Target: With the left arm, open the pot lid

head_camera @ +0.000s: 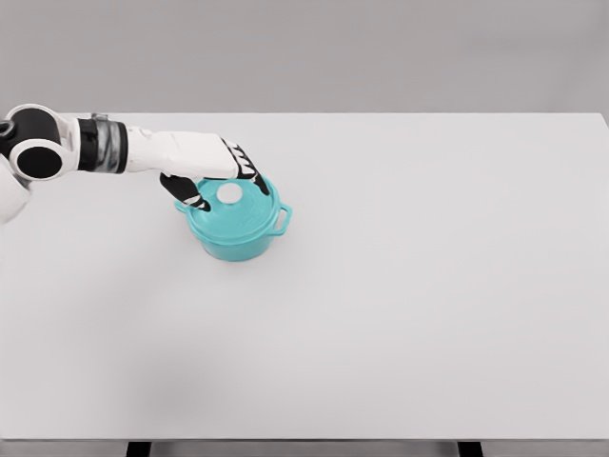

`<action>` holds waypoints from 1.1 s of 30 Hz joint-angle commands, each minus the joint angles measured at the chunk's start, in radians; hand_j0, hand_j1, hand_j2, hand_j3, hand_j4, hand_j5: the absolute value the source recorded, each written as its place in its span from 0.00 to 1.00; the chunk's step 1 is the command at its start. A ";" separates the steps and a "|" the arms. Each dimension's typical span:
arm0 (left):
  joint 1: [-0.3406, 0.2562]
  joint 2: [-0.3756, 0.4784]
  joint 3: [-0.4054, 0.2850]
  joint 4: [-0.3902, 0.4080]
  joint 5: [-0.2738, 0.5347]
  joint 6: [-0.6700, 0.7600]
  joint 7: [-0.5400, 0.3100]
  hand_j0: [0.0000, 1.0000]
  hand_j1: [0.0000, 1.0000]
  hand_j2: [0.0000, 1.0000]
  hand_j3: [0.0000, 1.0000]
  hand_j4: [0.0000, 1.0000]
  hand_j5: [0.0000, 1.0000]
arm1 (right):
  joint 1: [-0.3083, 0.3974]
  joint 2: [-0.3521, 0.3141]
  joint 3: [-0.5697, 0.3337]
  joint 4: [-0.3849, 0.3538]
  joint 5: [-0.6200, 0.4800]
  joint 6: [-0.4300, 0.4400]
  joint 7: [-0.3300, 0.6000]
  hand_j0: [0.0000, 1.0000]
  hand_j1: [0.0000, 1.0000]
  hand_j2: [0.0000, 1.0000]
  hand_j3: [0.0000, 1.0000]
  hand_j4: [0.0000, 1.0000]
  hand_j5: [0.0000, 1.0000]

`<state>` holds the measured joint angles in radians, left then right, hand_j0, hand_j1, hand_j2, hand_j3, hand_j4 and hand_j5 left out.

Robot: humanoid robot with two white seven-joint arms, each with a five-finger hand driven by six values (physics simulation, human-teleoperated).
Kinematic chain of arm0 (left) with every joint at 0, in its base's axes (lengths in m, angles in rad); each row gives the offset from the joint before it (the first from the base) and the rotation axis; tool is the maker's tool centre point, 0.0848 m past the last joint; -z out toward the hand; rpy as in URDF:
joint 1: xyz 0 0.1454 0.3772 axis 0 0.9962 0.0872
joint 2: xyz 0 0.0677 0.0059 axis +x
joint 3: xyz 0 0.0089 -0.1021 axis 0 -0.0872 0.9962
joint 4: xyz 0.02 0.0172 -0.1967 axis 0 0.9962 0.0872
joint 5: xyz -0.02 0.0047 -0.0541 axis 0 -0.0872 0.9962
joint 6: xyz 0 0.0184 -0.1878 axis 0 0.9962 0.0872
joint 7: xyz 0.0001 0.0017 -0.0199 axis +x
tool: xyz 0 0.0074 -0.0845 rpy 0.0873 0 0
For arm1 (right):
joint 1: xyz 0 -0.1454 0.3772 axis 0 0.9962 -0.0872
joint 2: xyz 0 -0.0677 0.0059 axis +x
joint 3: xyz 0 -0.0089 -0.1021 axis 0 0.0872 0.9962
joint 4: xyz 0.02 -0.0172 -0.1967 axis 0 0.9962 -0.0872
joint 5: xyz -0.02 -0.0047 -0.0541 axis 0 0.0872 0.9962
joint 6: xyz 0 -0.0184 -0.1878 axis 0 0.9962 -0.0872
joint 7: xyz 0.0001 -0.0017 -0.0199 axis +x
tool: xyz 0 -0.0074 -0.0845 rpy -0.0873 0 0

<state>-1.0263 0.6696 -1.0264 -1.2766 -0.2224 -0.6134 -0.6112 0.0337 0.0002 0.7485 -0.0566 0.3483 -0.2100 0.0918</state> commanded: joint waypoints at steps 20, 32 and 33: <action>0.005 -0.021 0.002 0.016 -0.063 0.003 0.000 0.57 0.57 0.57 0.57 0.57 0.57 | 0.000 0.000 0.000 0.000 0.000 0.000 0.000 1.00 1.00 1.00 1.00 1.00 1.00; 0.005 -0.010 0.005 0.014 -0.063 0.003 0.000 0.35 0.35 0.35 0.35 0.35 0.35 | 0.000 0.000 0.000 0.000 0.000 0.000 0.000 1.00 1.00 1.00 1.00 1.00 1.00; 0.003 -0.005 0.008 0.013 -0.063 0.003 0.000 0.35 0.35 0.35 0.35 0.35 0.35 | 0.000 0.000 0.000 0.000 0.000 0.000 0.000 1.00 1.00 1.00 1.00 1.00 1.00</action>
<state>-1.0247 0.6610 -1.0225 -1.2630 -0.2889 -0.6129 -0.6110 0.0337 0.0002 0.7485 -0.0566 0.3484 -0.2100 0.0918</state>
